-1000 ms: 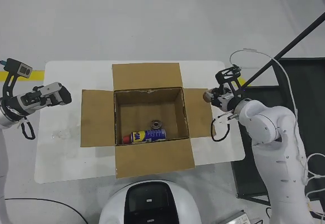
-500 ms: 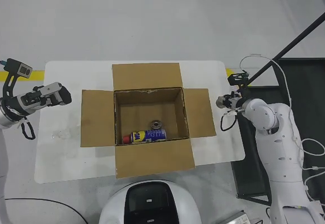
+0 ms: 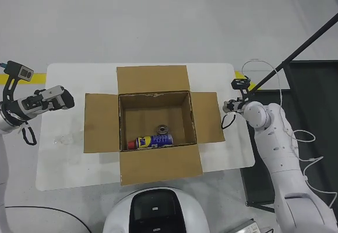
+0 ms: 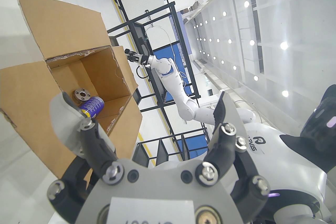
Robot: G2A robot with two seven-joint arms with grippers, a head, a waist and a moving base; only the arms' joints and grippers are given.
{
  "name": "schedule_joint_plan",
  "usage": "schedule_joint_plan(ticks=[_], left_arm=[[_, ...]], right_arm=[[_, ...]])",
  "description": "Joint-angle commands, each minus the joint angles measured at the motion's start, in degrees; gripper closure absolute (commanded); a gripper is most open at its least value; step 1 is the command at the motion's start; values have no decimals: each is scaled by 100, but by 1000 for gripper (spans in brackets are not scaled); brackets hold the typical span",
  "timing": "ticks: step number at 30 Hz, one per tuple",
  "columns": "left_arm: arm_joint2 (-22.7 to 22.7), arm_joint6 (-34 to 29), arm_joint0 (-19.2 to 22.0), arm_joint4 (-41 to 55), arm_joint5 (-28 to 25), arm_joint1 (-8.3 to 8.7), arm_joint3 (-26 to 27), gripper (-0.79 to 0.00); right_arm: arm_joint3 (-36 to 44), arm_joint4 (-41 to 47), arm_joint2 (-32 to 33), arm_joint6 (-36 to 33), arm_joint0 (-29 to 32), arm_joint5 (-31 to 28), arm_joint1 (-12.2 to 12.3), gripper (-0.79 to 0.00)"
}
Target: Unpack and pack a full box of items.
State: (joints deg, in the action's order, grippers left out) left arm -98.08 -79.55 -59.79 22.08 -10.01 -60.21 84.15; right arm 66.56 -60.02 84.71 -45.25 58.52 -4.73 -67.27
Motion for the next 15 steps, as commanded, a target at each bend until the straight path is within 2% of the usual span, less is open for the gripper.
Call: schedule_joint_plan(ticks=[1, 14, 15], left_arm=[[0, 0, 0, 0, 0, 0, 0, -785], [0, 0, 0, 0, 0, 0, 0, -785], [0, 0, 0, 0, 0, 0, 0, -785]], right_arm=[[-285, -9, -79, 153, -106, 45, -17, 0], [-1394, 26, -399, 830, -559, 359, -115, 0], [-1441, 22, -417, 868, -576, 397, -121, -154]])
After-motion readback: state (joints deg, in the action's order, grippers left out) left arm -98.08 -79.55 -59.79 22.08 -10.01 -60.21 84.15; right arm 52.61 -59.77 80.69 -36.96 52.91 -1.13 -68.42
